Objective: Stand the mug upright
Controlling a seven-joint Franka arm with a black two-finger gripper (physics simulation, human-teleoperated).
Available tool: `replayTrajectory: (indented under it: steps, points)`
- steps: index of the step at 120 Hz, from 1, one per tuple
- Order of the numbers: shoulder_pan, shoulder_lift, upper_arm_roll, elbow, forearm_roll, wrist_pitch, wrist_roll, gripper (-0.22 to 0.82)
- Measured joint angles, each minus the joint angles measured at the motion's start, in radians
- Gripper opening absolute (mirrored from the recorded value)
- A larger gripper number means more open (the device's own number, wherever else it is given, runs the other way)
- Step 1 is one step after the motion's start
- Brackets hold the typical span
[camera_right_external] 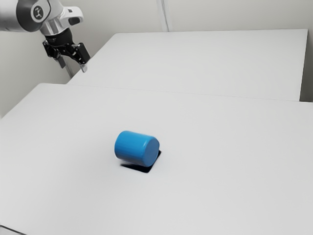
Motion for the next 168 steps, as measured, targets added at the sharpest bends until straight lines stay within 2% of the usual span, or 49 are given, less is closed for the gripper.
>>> replayTrajectory:
  steps: [30,51,60,78,105,145,168]
  points:
    - [0.006,0.000,-0.001,-0.065,-0.008,0.025,0.002,0.60]
    - [0.028,0.056,-0.006,-0.079,-0.176,0.025,0.005,0.60]
    - [0.064,0.095,-0.010,-0.090,-0.253,0.018,0.016,0.60]
    - [0.204,0.164,-0.010,-0.128,-0.367,-0.018,0.050,0.60]
    - [0.258,0.280,-0.010,-0.152,-0.482,-0.070,0.125,0.60]
    - [0.265,0.392,-0.010,-0.159,-0.692,-0.096,0.224,0.60]
    - [0.258,0.406,-0.011,-0.204,-0.819,-0.111,0.243,0.60]
